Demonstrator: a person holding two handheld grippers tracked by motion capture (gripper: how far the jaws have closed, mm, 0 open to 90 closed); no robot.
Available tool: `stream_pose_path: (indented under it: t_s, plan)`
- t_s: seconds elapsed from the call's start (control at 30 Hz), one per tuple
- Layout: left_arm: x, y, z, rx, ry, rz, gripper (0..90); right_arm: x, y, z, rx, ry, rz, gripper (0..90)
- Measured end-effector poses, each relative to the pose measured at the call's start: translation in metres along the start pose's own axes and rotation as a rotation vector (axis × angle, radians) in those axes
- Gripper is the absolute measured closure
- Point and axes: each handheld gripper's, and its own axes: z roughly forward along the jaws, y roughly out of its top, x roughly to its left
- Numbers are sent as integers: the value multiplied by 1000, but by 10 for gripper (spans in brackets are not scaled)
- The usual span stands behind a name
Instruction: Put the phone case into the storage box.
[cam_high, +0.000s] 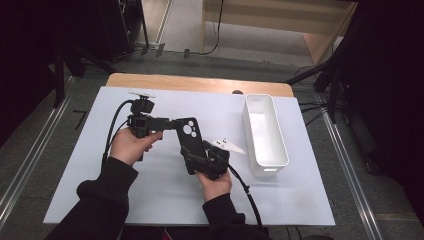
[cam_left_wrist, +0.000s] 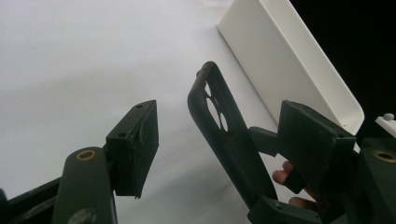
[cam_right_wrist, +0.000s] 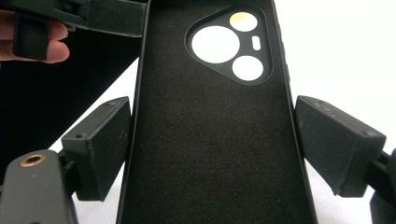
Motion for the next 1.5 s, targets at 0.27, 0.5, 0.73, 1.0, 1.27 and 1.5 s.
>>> stream_pose_path:
  t_s: [0.27,0.5,0.73,1.0,1.27,1.5]
  plan:
    - [-1,4,8,-13,25,-23,323,2,-1,3,-11,-1,23,126]
    - [-3,5,11,-31,43,-41,380,5,-2,5,-30,-10,28,125]
    - [0,6,14,-17,14,-91,436,7,-3,5,-47,-10,29,125]
    - [3,6,18,-20,-9,-137,521,10,-3,4,-71,1,20,125]
    - [4,5,19,-24,-39,-166,686,12,-4,4,-79,12,20,125]
    - [9,3,19,-20,-70,-175,757,10,-6,4,-73,24,20,122]
